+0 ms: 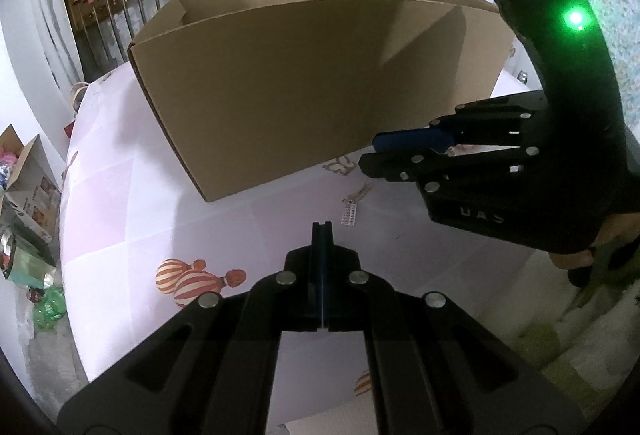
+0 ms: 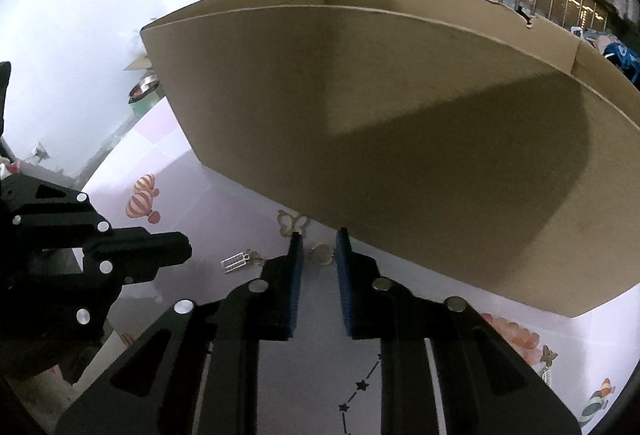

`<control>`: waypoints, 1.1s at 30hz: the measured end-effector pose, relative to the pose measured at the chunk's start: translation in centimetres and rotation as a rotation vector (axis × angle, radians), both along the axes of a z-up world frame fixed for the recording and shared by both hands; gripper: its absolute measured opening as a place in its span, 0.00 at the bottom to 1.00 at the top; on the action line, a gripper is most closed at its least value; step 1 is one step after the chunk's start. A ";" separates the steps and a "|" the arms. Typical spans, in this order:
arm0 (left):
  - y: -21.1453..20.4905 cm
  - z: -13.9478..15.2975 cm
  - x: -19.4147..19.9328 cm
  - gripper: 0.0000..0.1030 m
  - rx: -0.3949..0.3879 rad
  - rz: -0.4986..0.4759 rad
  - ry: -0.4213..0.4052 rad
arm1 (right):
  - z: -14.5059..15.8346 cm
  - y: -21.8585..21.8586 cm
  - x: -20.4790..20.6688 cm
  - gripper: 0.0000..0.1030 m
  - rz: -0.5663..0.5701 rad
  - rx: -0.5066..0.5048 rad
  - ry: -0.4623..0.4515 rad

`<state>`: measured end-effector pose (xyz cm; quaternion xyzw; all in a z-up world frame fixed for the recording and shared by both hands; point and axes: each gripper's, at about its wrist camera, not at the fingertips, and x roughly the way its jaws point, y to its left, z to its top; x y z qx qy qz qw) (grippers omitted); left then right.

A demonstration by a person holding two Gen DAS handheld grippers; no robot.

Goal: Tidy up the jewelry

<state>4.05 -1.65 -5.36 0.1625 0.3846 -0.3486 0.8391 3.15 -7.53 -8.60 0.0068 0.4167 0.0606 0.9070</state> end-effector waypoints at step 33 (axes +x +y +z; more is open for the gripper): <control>-4.1 -0.6 1.6 0.06 0.074 -0.108 -0.018 | -0.3 -2.1 -1.0 0.12 -0.011 0.088 0.013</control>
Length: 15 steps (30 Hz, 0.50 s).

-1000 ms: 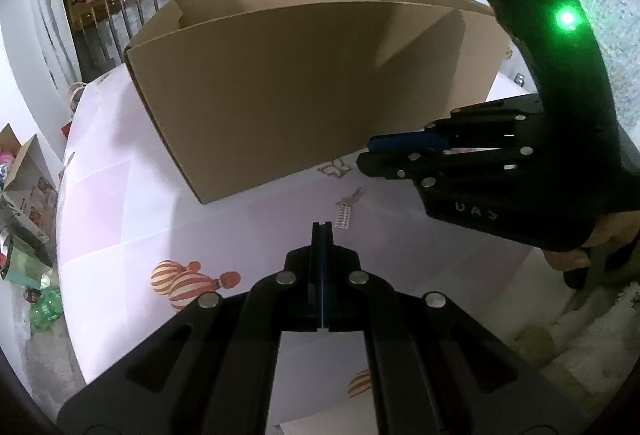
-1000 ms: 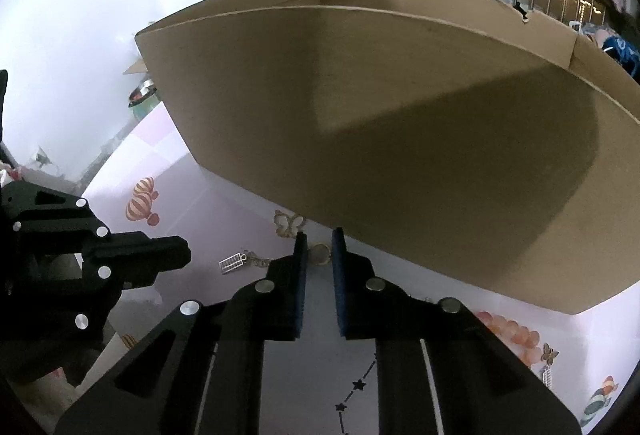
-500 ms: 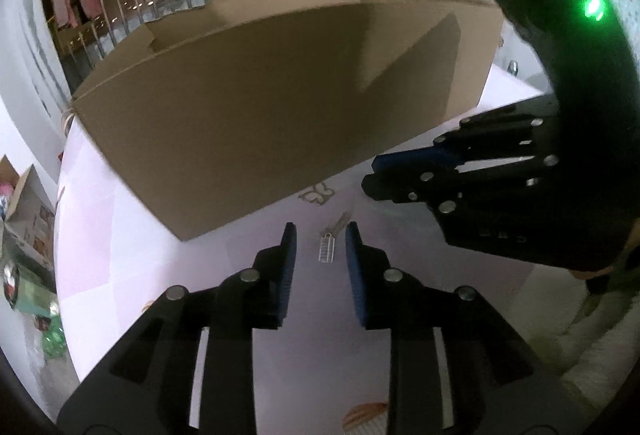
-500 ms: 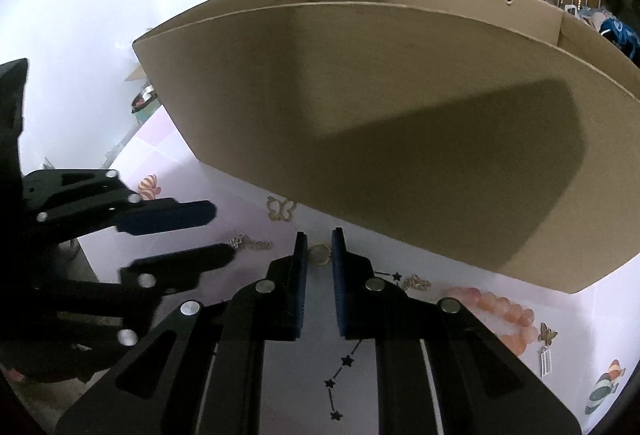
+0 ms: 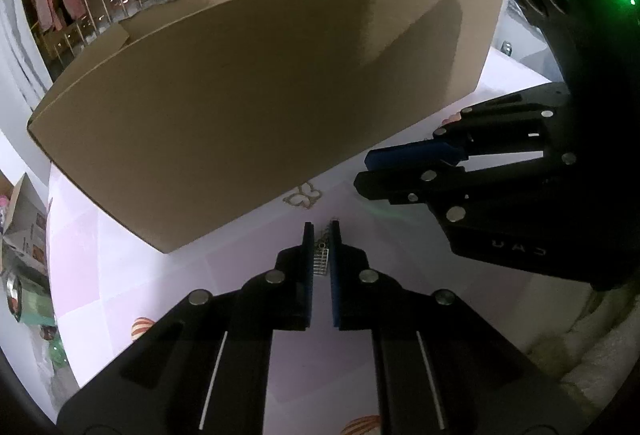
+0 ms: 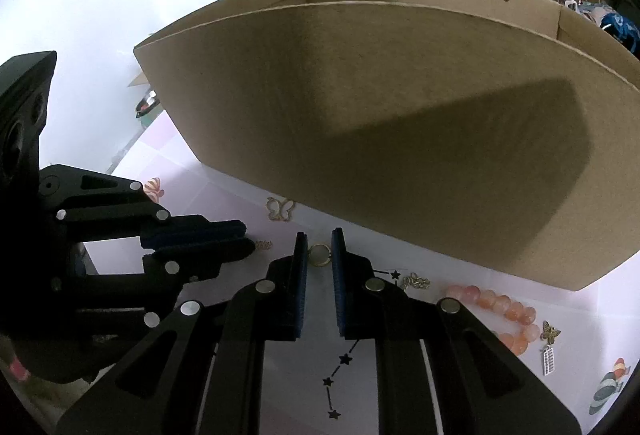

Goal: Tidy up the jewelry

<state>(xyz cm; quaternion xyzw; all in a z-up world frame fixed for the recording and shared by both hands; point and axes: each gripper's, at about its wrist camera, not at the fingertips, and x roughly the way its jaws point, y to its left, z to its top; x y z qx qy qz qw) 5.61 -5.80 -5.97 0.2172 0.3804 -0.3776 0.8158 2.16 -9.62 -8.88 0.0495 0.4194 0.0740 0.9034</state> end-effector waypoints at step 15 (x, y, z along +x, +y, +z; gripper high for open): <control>1.3 0.9 -0.9 0.00 -0.033 0.013 -0.032 | 0.5 0.5 0.0 0.12 0.015 -0.021 -0.025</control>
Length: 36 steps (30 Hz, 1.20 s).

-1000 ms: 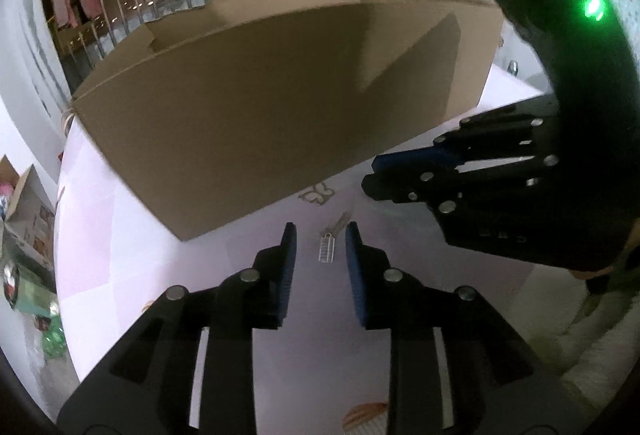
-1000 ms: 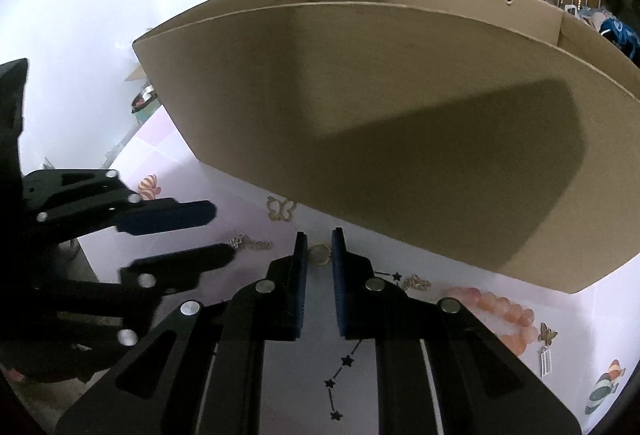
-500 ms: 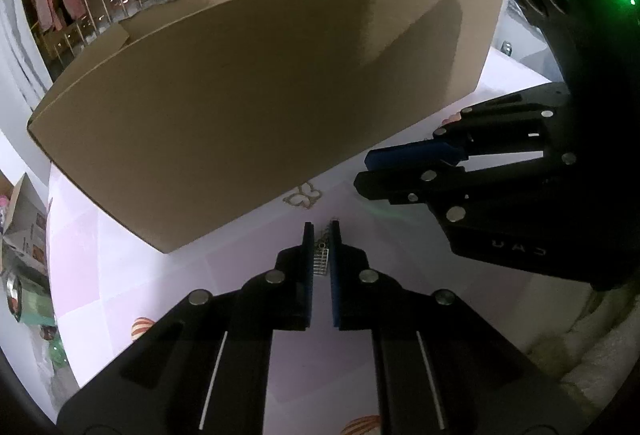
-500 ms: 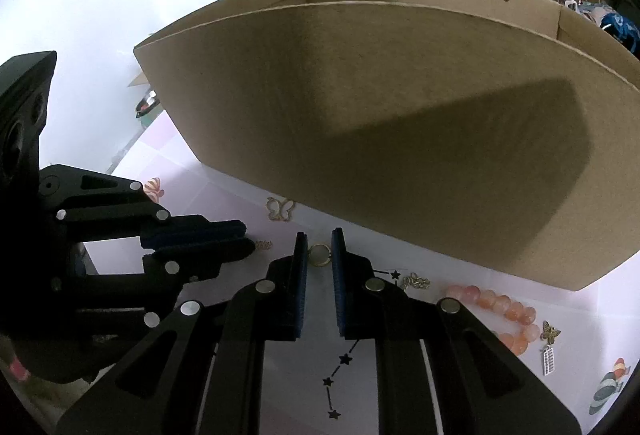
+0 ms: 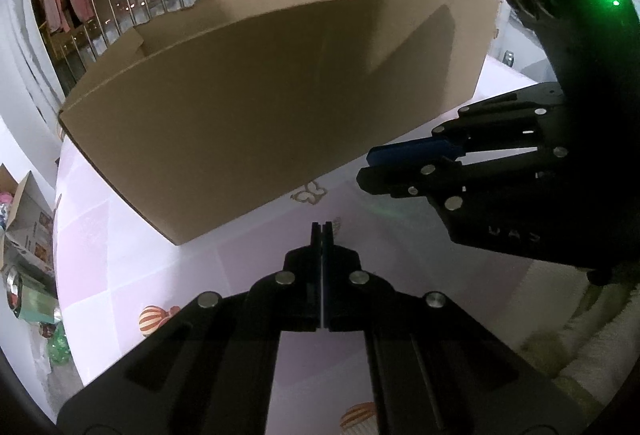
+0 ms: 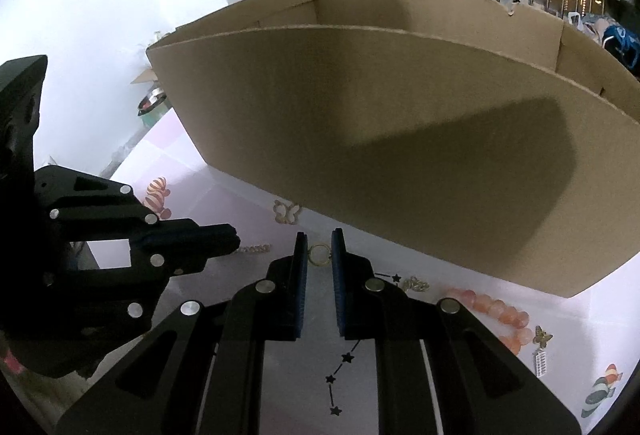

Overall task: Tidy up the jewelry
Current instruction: 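Lift both held charms over the box and open both tools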

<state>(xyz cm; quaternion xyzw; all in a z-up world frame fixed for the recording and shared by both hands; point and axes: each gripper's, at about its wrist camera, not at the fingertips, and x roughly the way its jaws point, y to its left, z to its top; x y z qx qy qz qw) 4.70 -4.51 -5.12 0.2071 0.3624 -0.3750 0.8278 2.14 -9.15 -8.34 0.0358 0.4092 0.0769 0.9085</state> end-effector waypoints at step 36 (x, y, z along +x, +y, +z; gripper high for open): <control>-0.6 14.1 3.1 0.00 -0.285 0.045 -0.193 | 12.0 -4.0 0.4 0.12 -0.034 0.034 -0.286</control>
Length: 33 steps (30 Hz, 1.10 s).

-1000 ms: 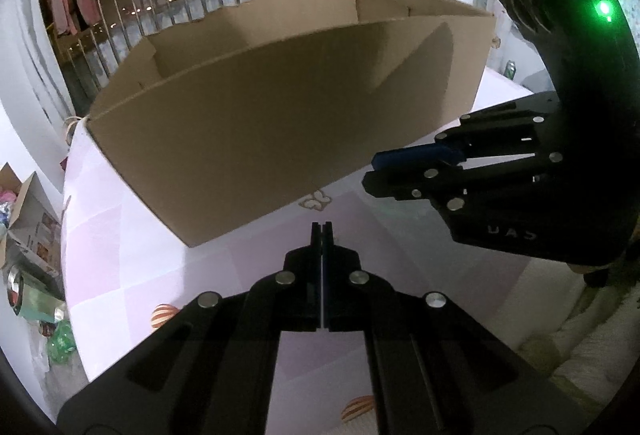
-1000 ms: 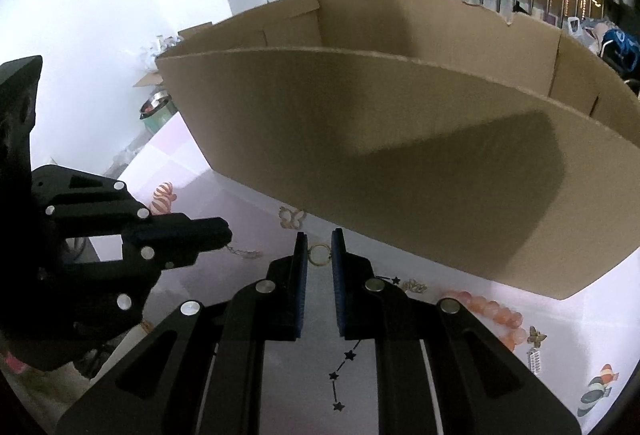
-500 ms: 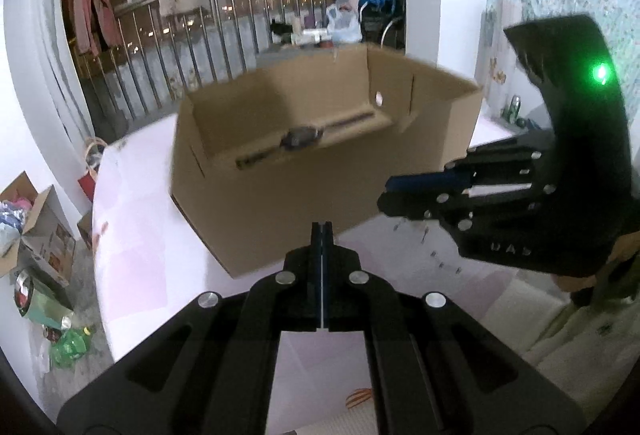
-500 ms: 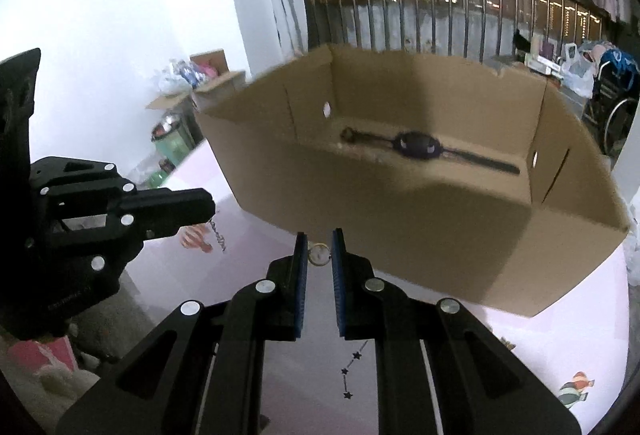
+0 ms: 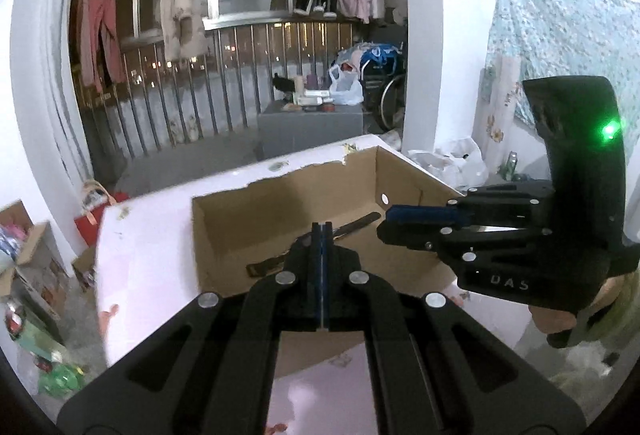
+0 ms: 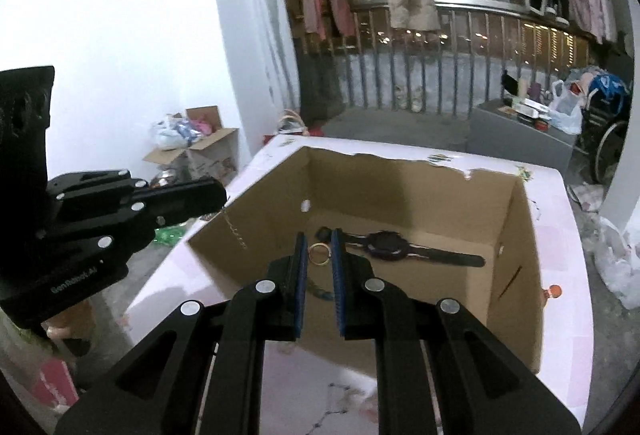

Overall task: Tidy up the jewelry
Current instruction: 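Lift both held charms over the box and open both tools, then withdraw both open tools from the box toward the table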

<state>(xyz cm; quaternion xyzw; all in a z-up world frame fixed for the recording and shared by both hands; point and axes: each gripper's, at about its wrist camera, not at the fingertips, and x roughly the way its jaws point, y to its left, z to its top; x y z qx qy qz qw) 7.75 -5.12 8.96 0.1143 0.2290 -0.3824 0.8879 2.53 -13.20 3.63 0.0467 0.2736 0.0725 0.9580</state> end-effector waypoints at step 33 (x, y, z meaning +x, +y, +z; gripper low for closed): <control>0.5 -2.9 6.1 0.31 -0.139 0.085 0.191 | -1.1 -6.3 0.2 0.27 -0.154 0.011 0.046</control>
